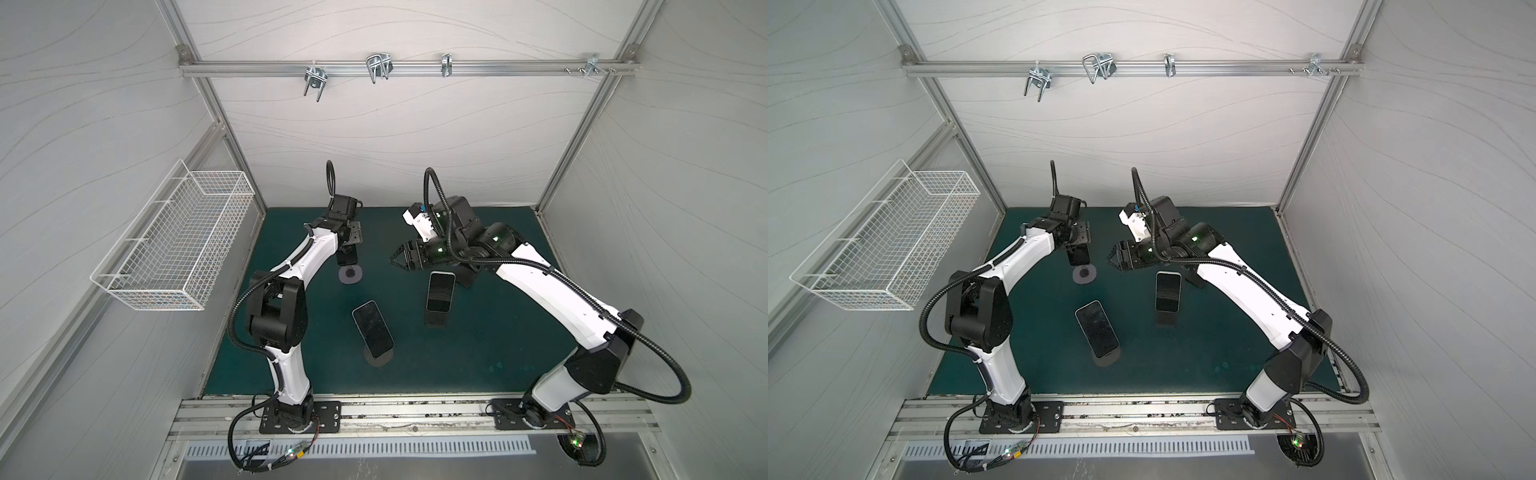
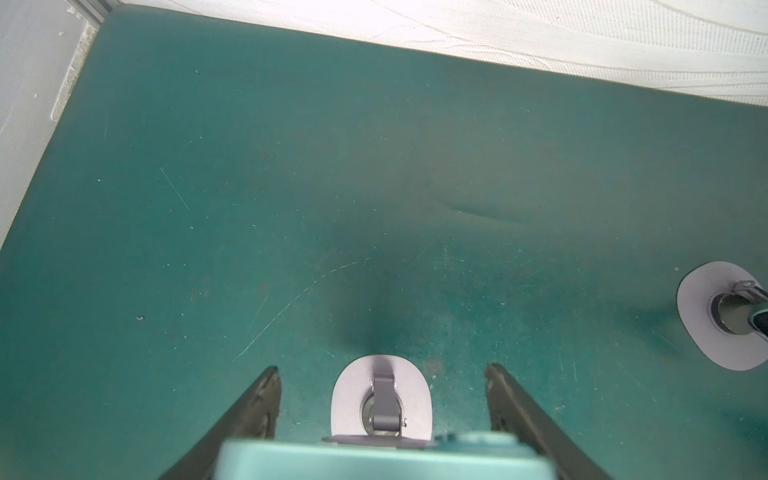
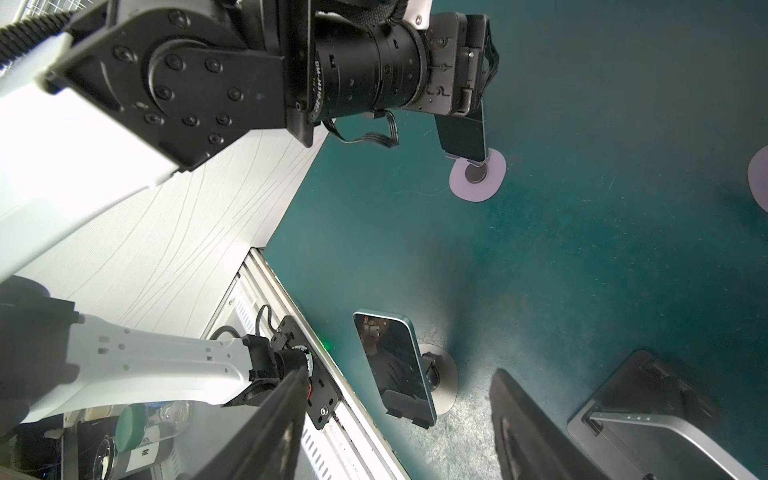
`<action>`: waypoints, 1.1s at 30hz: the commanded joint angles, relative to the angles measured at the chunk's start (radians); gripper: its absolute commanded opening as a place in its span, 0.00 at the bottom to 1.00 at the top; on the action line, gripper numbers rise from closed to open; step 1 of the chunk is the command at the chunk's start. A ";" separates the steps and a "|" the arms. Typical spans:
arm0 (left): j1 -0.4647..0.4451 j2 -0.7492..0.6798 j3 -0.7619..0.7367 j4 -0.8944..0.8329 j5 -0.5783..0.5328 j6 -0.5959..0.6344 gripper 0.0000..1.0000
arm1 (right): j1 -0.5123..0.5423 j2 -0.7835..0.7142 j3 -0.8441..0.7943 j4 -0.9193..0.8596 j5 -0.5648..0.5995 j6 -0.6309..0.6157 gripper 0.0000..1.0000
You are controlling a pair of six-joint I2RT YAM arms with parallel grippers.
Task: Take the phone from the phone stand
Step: 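Lift the mint phone upward off the lilac disc stand with the left gripper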
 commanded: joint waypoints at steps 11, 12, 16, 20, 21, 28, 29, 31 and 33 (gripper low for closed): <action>0.008 -0.040 0.002 0.010 -0.005 -0.006 0.68 | -0.002 -0.040 -0.006 -0.020 -0.010 -0.007 0.70; 0.007 -0.042 0.001 0.009 -0.005 -0.005 0.67 | -0.002 -0.041 -0.006 -0.023 -0.012 -0.007 0.70; 0.009 -0.054 0.002 0.007 -0.005 0.000 0.67 | -0.001 -0.045 -0.005 -0.025 -0.010 -0.004 0.70; 0.009 -0.064 0.002 0.006 0.002 0.002 0.66 | 0.004 -0.049 -0.002 -0.028 -0.004 -0.001 0.70; 0.009 -0.066 0.002 0.007 0.003 0.004 0.66 | 0.006 -0.050 0.001 -0.030 -0.003 0.000 0.70; 0.012 -0.087 0.001 0.004 0.008 0.008 0.65 | 0.015 -0.054 0.017 -0.051 0.009 -0.003 0.69; 0.012 -0.089 0.002 0.004 0.008 0.007 0.65 | 0.016 -0.057 0.018 -0.052 0.012 -0.004 0.69; 0.012 -0.096 0.001 0.004 0.013 0.008 0.64 | 0.018 -0.058 0.018 -0.056 0.015 -0.005 0.69; 0.014 -0.101 0.002 0.004 0.015 0.008 0.64 | 0.021 -0.060 0.018 -0.059 0.016 -0.006 0.69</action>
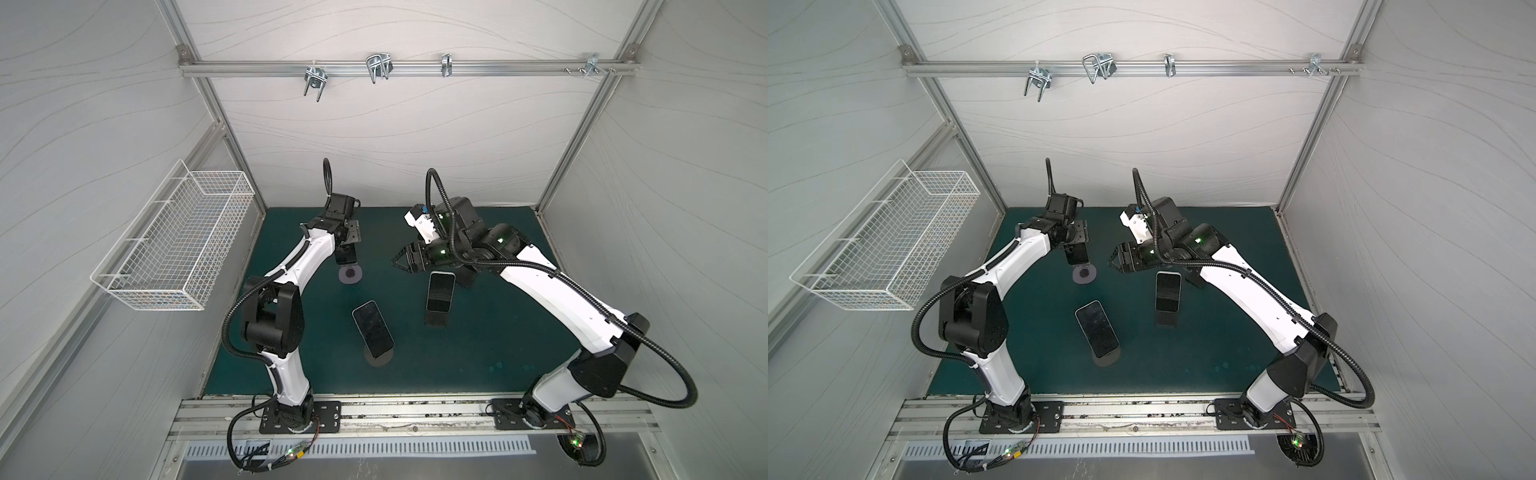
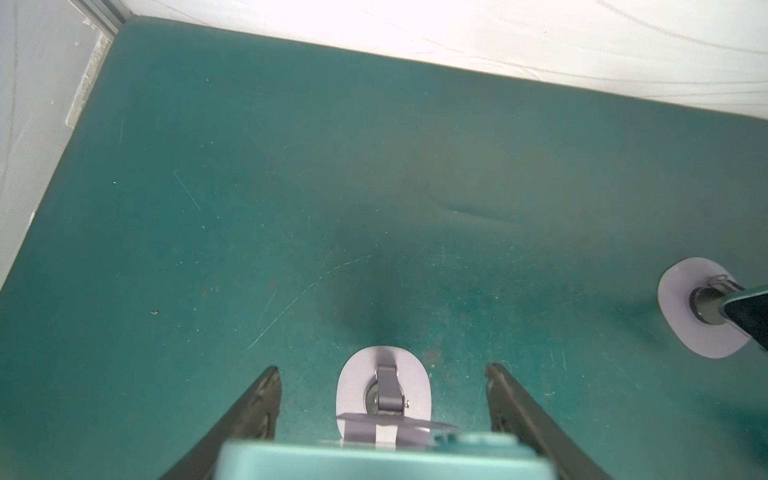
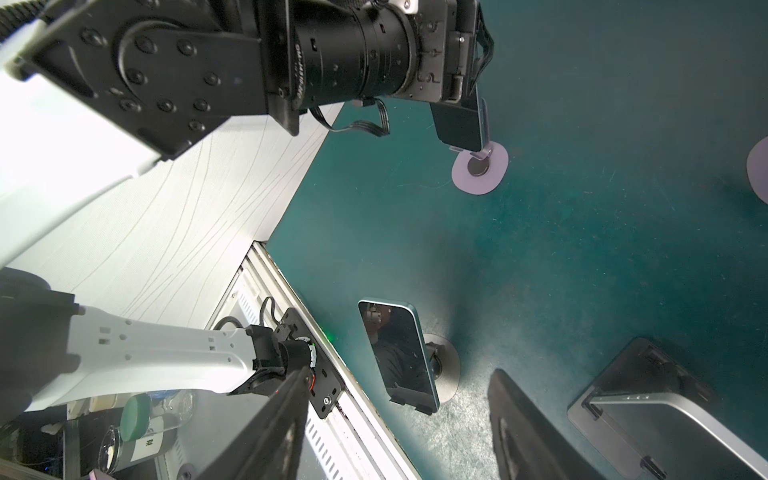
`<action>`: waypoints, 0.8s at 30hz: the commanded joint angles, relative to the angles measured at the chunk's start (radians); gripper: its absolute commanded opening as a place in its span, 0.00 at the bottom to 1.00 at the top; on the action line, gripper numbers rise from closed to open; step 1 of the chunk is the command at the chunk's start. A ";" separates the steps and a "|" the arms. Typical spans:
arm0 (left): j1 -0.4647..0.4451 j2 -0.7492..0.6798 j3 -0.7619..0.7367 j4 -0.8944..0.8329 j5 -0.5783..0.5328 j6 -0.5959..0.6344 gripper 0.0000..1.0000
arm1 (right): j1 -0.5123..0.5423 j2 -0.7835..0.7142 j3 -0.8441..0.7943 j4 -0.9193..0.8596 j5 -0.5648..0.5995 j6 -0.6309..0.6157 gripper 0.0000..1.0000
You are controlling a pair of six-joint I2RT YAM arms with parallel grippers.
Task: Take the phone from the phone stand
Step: 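Lift the mint phone upward off the lilac disc stand with the left gripper, then carry the mint phone back toward the robot with the left gripper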
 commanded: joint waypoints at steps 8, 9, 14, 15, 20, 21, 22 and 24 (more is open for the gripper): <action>0.010 -0.068 0.016 0.007 0.019 0.003 0.62 | 0.020 -0.039 0.036 -0.042 0.026 -0.009 0.69; 0.011 -0.072 0.017 0.007 0.019 0.003 0.62 | 0.022 -0.041 0.037 -0.042 0.029 -0.010 0.69; 0.014 -0.084 0.025 -0.003 0.037 0.003 0.61 | 0.027 -0.046 0.037 -0.048 0.036 -0.012 0.69; 0.014 -0.085 0.027 -0.007 0.039 0.003 0.61 | 0.029 -0.047 0.037 -0.050 0.038 -0.012 0.69; 0.017 -0.108 0.030 -0.019 0.039 0.010 0.61 | 0.038 -0.060 0.028 -0.052 0.051 -0.008 0.69; 0.017 -0.112 0.030 -0.021 0.039 0.012 0.61 | 0.039 -0.060 0.027 -0.051 0.052 -0.007 0.69; 0.019 -0.117 0.030 -0.023 0.039 0.013 0.61 | 0.040 -0.060 0.028 -0.052 0.051 -0.005 0.69; 0.019 -0.126 0.030 -0.028 0.040 0.012 0.60 | 0.044 -0.060 0.026 -0.052 0.052 -0.002 0.69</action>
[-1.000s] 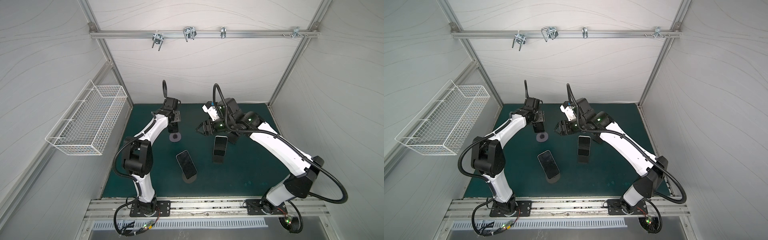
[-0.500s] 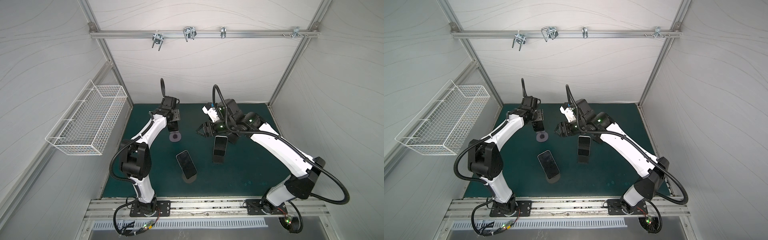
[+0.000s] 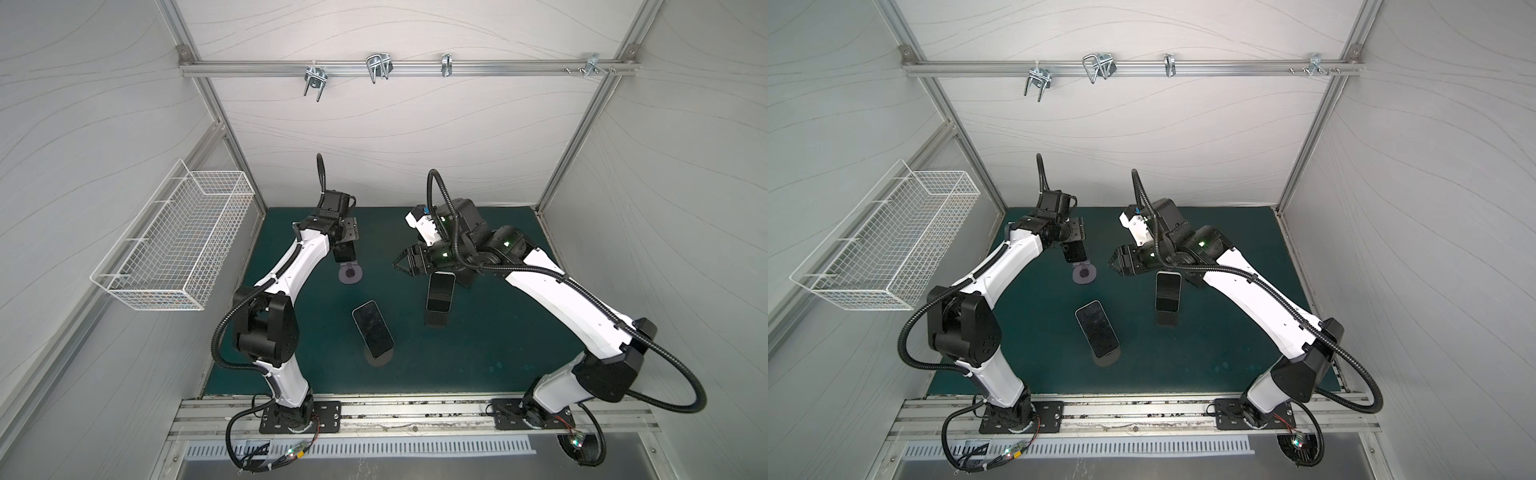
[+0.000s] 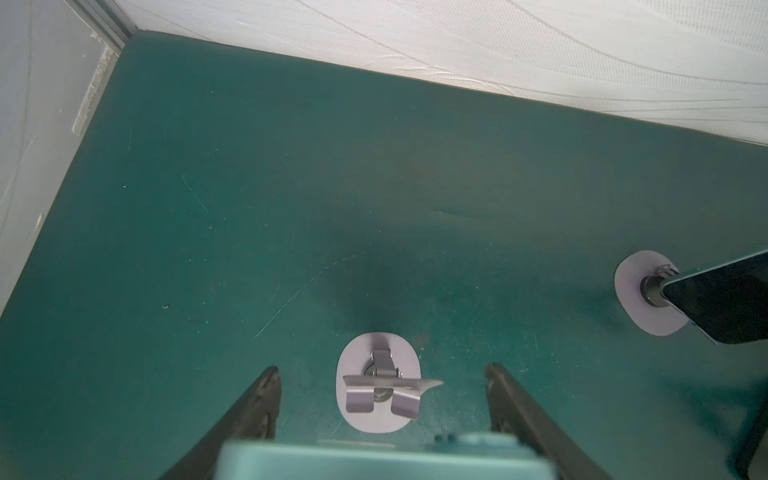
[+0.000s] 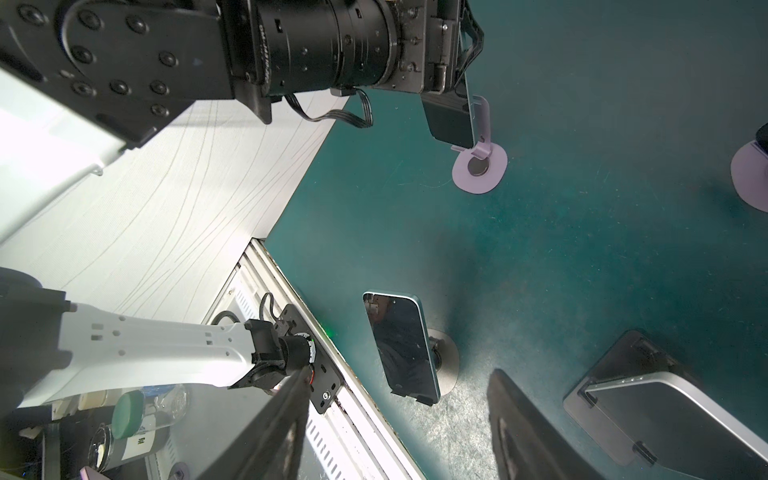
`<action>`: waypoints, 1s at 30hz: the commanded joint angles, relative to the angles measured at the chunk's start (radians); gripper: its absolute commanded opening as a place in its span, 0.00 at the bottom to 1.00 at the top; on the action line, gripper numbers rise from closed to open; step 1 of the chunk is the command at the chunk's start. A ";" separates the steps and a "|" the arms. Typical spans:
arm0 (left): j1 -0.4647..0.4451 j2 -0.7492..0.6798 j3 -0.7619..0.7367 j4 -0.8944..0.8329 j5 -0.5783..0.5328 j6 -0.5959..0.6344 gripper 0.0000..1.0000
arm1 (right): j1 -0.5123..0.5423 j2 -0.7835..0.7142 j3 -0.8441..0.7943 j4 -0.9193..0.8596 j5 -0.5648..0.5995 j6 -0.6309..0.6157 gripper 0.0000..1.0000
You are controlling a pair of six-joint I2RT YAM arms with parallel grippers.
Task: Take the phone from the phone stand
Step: 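Carry the mint phone back toward the robot with the left gripper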
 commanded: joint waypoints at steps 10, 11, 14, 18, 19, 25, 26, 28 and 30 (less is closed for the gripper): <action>0.011 -0.107 -0.018 -0.009 0.018 -0.010 0.59 | 0.051 -0.026 0.022 -0.029 0.017 0.009 0.68; 0.011 -0.114 -0.019 -0.014 0.016 -0.011 0.58 | 0.054 -0.026 0.022 -0.029 0.020 0.010 0.68; 0.011 -0.128 -0.028 -0.038 0.013 -0.007 0.57 | 0.068 -0.028 0.018 -0.028 0.031 0.017 0.68; 0.011 -0.157 -0.048 -0.061 0.014 -0.004 0.56 | 0.086 -0.035 0.001 -0.011 0.047 0.033 0.68; 0.010 -0.166 -0.053 -0.065 0.014 -0.004 0.56 | 0.090 -0.039 -0.006 -0.005 0.048 0.040 0.68; 0.010 -0.213 -0.086 -0.087 0.014 -0.016 0.55 | 0.120 -0.043 -0.010 -0.003 0.058 0.048 0.68; 0.010 -0.220 -0.092 -0.090 0.014 -0.017 0.55 | 0.123 -0.045 -0.010 -0.005 0.061 0.048 0.67; 0.010 -0.236 -0.104 -0.099 0.011 -0.025 0.55 | 0.130 -0.049 -0.011 -0.009 0.064 0.049 0.67; 0.010 -0.253 -0.117 -0.109 0.012 -0.034 0.54 | 0.136 -0.053 -0.013 -0.017 0.070 0.049 0.67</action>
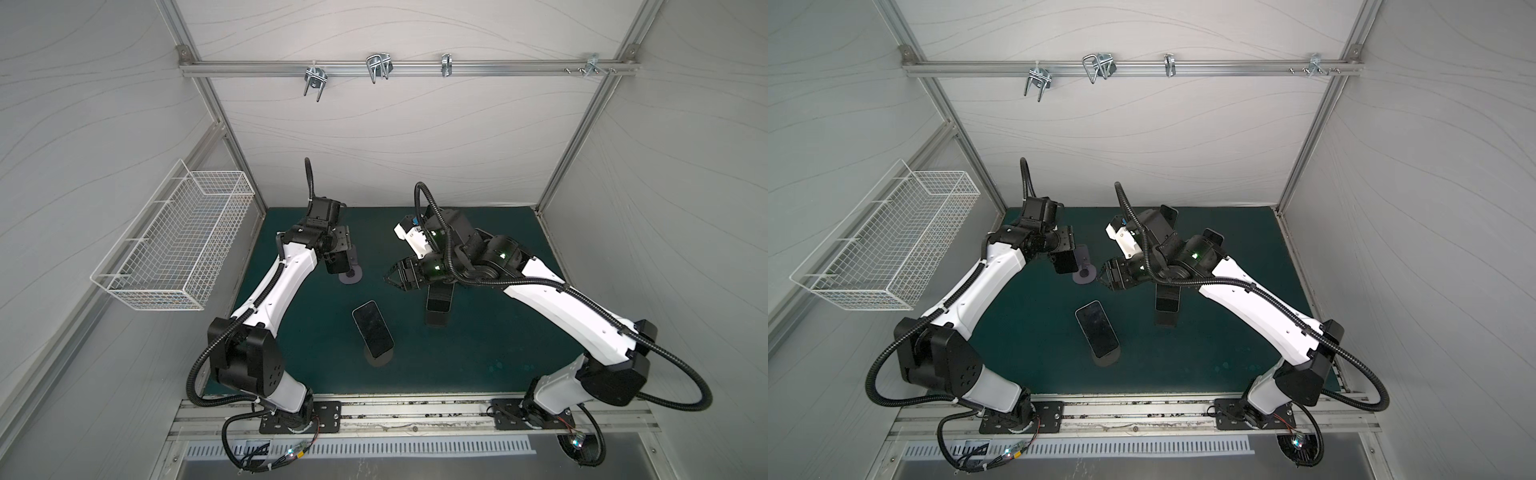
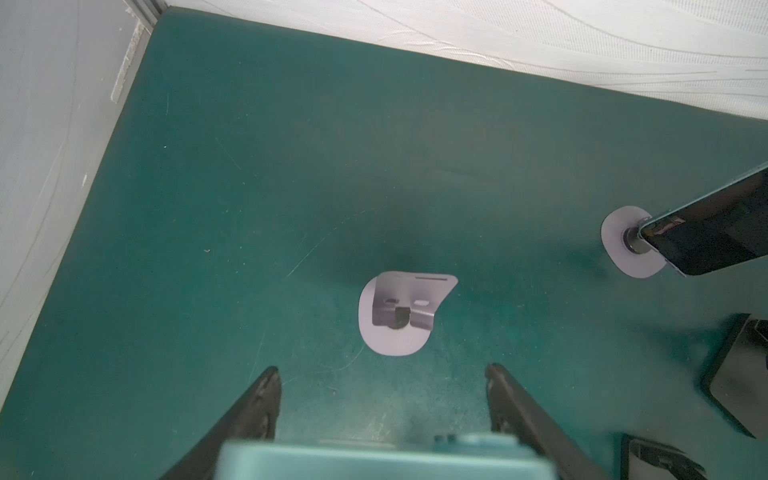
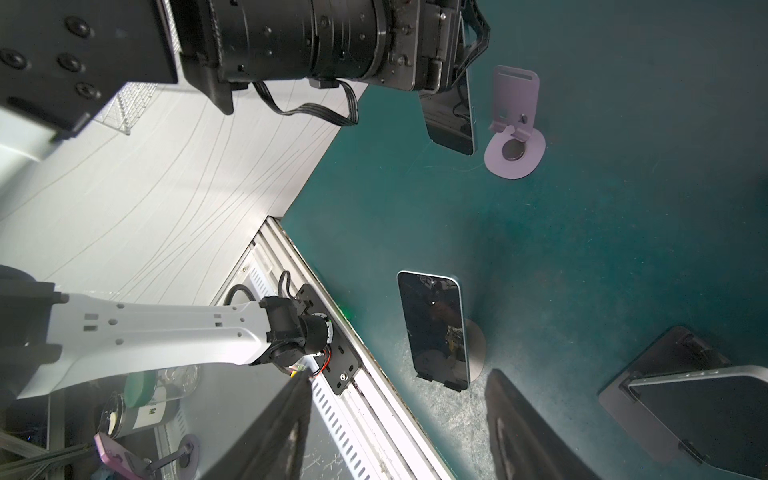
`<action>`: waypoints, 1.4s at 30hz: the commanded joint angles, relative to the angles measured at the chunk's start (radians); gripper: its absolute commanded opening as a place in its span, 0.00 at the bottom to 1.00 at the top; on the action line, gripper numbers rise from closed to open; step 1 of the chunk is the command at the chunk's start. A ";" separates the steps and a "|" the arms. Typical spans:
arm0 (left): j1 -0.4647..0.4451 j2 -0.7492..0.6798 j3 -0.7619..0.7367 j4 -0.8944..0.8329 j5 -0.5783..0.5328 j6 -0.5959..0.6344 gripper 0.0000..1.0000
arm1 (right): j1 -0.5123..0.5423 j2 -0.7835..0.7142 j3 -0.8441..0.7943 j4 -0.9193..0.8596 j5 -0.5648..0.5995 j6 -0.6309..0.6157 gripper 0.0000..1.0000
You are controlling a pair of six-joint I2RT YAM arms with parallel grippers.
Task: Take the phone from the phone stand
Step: 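Carry the mint phone back toward the robot with the left gripper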
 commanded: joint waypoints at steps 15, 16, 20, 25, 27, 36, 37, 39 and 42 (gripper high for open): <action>0.005 -0.189 -0.100 -0.102 -0.053 -0.077 0.50 | 0.056 -0.102 -0.106 -0.034 0.054 0.055 0.67; 0.004 -0.196 -0.104 -0.111 -0.053 -0.086 0.49 | 0.061 -0.104 -0.110 -0.036 0.057 0.057 0.67; 0.005 -0.224 -0.119 -0.153 -0.072 -0.119 0.48 | 0.083 -0.104 -0.111 -0.048 0.069 0.060 0.67; 0.004 -0.254 -0.149 -0.187 -0.063 -0.140 0.48 | 0.104 -0.110 -0.120 -0.053 0.089 0.068 0.67; 0.005 -0.258 -0.157 -0.202 -0.060 -0.144 0.48 | 0.109 -0.111 -0.125 -0.051 0.094 0.074 0.67; 0.006 -0.250 -0.185 -0.265 -0.027 -0.156 0.47 | 0.141 -0.103 -0.117 -0.050 0.111 0.082 0.67; 0.005 -0.252 -0.189 -0.266 -0.026 -0.158 0.47 | 0.144 -0.102 -0.118 -0.050 0.113 0.081 0.67; 0.006 -0.261 -0.203 -0.256 -0.030 -0.158 0.47 | 0.145 -0.104 -0.120 -0.050 0.114 0.082 0.67; 0.005 -0.280 -0.224 -0.236 -0.050 -0.154 0.46 | 0.149 -0.102 -0.125 -0.048 0.116 0.081 0.67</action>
